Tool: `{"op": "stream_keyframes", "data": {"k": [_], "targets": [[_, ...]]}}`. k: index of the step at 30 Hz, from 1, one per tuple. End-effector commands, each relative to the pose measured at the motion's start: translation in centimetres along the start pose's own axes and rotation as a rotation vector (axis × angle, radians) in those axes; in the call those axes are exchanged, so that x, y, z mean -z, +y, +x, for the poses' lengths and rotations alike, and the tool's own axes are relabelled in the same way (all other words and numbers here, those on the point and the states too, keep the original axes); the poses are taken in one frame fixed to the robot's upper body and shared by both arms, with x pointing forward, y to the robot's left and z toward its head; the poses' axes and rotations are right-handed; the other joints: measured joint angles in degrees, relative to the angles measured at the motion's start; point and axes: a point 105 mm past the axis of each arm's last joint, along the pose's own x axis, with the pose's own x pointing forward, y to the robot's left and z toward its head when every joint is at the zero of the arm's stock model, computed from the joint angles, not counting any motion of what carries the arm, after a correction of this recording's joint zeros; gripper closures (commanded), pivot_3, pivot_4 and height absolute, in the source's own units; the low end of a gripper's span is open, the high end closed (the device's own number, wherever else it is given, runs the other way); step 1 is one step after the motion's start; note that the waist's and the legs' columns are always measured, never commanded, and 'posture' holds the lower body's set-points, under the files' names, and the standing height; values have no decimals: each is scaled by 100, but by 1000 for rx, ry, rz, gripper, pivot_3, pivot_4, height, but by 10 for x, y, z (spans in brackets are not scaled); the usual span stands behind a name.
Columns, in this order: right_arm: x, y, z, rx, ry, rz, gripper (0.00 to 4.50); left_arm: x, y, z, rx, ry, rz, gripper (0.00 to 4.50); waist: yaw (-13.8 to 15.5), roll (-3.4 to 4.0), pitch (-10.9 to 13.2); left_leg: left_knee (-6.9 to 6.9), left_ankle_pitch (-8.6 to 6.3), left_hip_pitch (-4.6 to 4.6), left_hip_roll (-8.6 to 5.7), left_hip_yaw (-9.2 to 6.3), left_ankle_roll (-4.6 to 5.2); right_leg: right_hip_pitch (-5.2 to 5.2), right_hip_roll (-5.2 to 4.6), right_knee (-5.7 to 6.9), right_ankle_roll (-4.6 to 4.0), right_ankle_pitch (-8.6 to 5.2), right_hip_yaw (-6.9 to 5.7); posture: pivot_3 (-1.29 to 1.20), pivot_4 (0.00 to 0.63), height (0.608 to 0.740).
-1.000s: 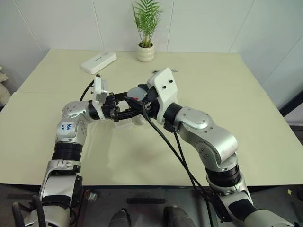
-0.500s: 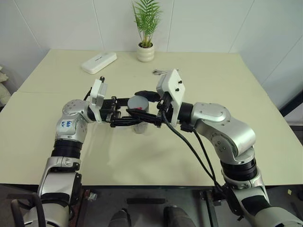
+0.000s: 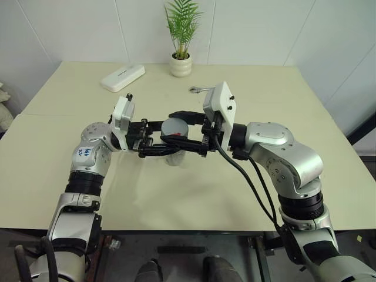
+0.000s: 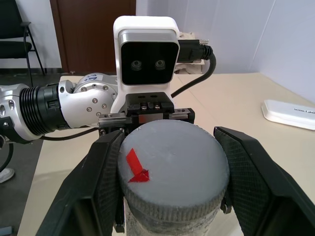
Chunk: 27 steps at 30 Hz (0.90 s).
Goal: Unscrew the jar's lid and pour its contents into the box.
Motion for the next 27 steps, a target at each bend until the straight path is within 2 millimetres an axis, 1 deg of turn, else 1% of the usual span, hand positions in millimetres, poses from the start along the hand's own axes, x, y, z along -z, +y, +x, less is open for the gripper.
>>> {"op": "stream_keyframes", "data": {"k": [1,2,4,5,6,18,24,27], "targets": [[-29,66,12,-360,-133,-77,1585,-7,-2,-12,2,-20,0,1793,0,0,0,0,0,0,0,0,0,0,0,0,0,0,0,0,150,740],[-29,65,13,-353,-132,-78,1190,-7,-3,-12,3,-26,1,1793,0,0,0,0,0,0,0,0,0,0,0,0,0,0,0,0,150,740],[-28,64,13,-344,-129,-82,576,-7,-5,-12,9,-32,-1,1793,-3,0,0,0,0,0,0,0,0,0,0,0,0,0,0,0,150,740],[-28,63,14,-342,-127,-83,148,-7,-6,-12,11,-31,-2,1794,-2,0,0,0,0,0,0,0,0,0,0,0,0,0,0,0,150,740],[-28,60,15,-321,-127,-85,0,-6,-7,-11,16,-31,-4,1794,0,0,0,0,0,0,0,0,0,0,0,0,0,0,0,0,150,740],[-32,38,20,-189,-141,-110,0,-5,-16,-11,55,-36,-2,1800,3,0,0,3,0,1,0,0,0,1,0,2,0,0,0,0,150,740],[-35,29,22,-154,-148,-116,0,0,-18,-11,73,-27,1,1801,0,0,0,3,0,1,0,0,0,1,0,3,0,0,0,0,150,740],[-34,25,24,-139,-143,-112,0,-1,-19,-9,79,-45,6,1803,-2,0,0,2,0,1,0,0,0,1,0,2,0,0,0,0,150,740]]}}
